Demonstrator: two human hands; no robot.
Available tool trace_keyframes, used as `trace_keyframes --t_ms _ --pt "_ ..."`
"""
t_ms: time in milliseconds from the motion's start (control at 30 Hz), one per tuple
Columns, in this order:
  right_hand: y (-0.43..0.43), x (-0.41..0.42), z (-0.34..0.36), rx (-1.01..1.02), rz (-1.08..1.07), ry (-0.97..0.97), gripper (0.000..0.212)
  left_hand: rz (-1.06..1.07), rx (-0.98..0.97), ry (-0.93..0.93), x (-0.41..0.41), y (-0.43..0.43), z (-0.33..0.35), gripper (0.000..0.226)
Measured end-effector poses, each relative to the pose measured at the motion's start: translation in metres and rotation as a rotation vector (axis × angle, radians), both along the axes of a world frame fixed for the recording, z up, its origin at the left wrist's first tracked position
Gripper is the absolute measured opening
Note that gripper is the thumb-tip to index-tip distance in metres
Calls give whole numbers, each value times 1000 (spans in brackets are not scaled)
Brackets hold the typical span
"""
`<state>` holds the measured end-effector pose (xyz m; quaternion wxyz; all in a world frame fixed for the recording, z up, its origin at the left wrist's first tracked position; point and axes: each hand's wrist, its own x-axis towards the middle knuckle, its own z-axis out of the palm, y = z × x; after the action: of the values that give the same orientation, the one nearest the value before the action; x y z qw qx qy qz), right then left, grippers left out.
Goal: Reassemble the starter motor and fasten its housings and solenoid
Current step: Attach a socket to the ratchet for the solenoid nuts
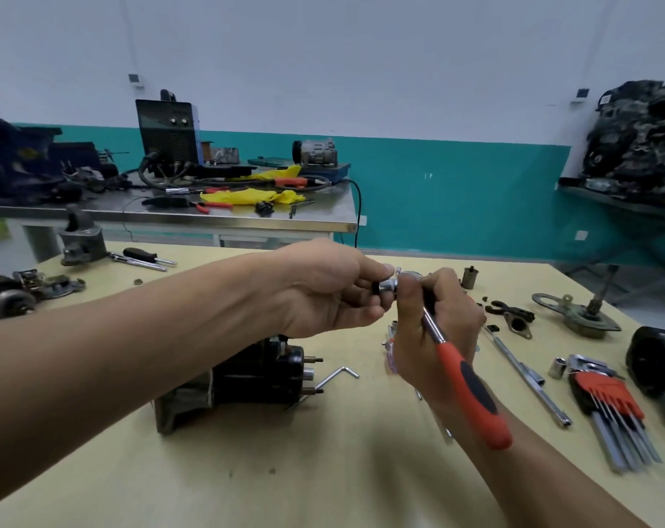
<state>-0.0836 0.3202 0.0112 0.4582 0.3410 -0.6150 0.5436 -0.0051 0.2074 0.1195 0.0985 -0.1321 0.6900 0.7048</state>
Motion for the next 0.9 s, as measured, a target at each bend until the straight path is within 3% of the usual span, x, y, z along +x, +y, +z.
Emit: trace_keyframes --t_ms 200,300,433,500,567,633,767,900 --pt "-2 5 -1 234 103 -108 41 0 -128 -20 7 -22 -3 19" --pt "-3 7 -4 425 267 62 43 23 -198 -26 11 -38 -10 25" --pt "-8 6 -12 525 234 215 38 -34 -389 32 21 -51 -16 29" --pt "-13 7 -16 497 222 272 33 -66 -726 185 27 -54 -20 32" --pt "-16 9 -21 495 217 288 28 -39 -1263 529 35 -62 -25 29" --pt "-18 11 -28 548 235 265 25 -62 -1581 788 46 -77 -26 33" --pt "-22 18 -36 661 228 192 23 -253 -1756 465 56 -103 -43 69" --pt "-28 25 -32 643 209 188 21 -144 -1765 387 51 -102 -65 78"
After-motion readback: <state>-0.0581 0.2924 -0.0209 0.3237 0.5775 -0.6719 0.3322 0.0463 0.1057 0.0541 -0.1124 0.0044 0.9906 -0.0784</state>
